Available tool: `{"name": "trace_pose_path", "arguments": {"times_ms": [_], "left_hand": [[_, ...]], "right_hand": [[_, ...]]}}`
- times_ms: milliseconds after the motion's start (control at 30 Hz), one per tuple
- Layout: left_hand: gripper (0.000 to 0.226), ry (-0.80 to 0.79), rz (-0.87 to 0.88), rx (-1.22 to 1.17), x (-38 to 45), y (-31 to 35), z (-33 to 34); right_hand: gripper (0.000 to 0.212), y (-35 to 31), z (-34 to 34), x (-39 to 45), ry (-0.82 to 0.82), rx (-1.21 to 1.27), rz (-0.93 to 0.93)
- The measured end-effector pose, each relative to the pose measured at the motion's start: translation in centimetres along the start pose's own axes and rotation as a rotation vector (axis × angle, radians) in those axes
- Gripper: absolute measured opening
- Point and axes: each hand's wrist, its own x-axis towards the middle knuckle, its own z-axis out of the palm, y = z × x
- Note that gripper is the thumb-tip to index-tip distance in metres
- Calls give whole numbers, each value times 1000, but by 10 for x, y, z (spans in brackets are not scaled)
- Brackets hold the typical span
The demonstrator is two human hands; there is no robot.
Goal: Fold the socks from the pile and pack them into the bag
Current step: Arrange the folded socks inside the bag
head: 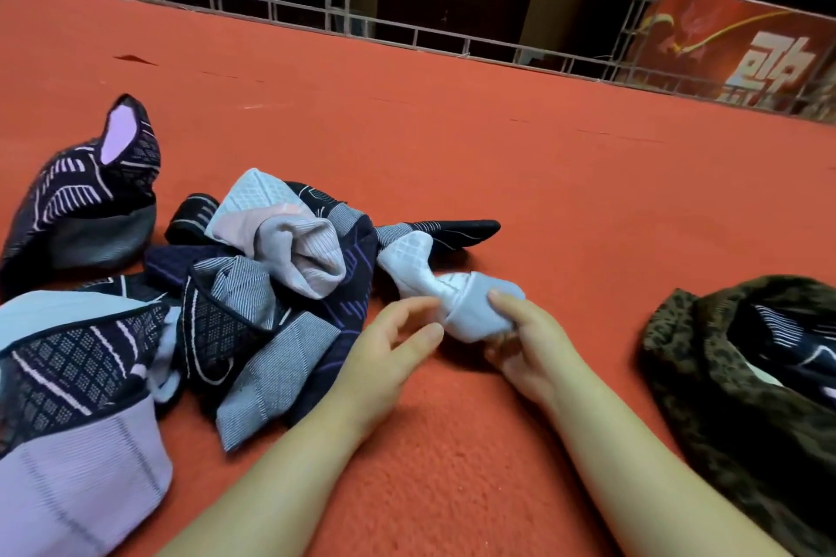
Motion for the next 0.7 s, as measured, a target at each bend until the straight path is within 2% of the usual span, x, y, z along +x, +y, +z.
{"name": "trace_pose_path", "arguments": {"times_ms": [167, 267, 333, 400, 467, 533, 600, 633, 700], "left_hand": [[44, -65, 66, 154, -5, -4, 4], [42, -103, 44, 225, -7, -5, 6], [42, -117, 28, 229, -7, -4, 7], [36, -146, -11, 167, -9, 0, 6], [24, -206, -70, 48, -12, 4, 5], [13, -280, -122, 7, -15, 6, 7], [7, -320, -152, -37, -17, 7, 8], [9, -324, -153, -55, -17, 6, 8], [19, -305, -146, -83, -18, 6, 7]], "right_hand": [[17, 10, -4, -66, -239, -40, 30], [24, 7, -9, -70, -244, -182, -10], [36, 5, -15, -64, -121, -308, -85], [46, 4, -24, -55, 97, -378, -305], [42, 4, -34, -45, 217, -378, -572], [39, 5, -37, -43, 123, -469, -775], [53, 11, -36, -43, -33, -674, -881], [55, 12, -35, -44, -101, -739, -862], [44, 9, -33, -47, -213, -757, -705]]}}
